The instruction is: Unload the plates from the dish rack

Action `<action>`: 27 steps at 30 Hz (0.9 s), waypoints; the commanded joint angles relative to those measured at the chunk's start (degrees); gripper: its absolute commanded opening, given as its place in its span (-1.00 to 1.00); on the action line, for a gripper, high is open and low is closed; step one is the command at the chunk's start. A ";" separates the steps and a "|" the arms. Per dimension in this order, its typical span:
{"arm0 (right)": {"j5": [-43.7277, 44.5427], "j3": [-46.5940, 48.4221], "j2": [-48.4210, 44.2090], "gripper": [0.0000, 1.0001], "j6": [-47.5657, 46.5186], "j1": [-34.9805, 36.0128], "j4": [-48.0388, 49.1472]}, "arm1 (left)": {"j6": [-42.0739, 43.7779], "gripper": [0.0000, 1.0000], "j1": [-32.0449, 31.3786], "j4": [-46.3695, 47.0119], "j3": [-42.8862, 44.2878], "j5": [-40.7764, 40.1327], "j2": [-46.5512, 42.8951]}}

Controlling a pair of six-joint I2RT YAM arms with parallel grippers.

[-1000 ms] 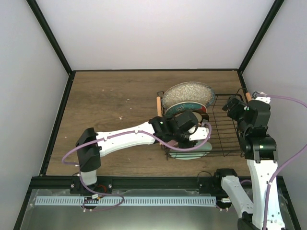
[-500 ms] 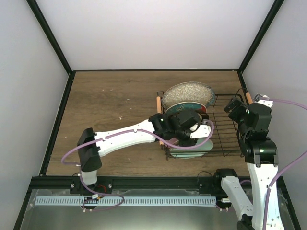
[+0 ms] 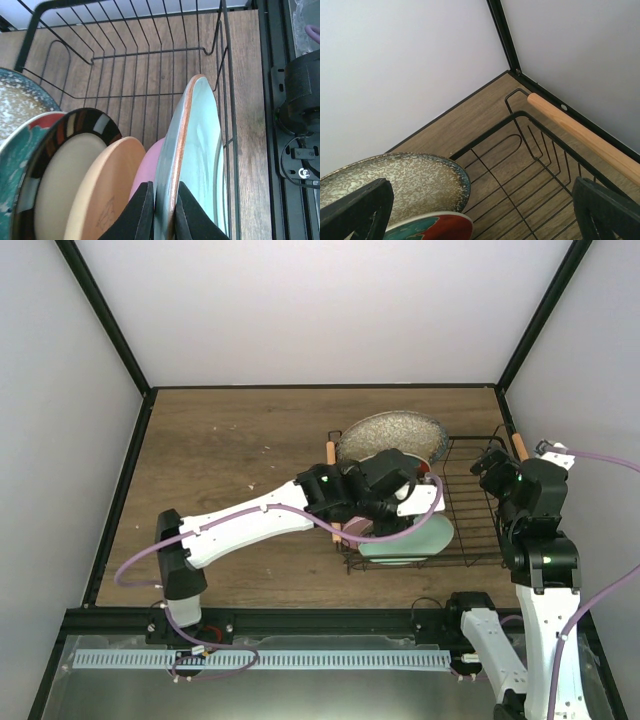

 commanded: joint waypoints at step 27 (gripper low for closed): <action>0.08 0.30 5.51 1.00 -1.93 0.48 4.85 | -12.56 -0.92 28.20 13.57 7.98 5.94 -21.67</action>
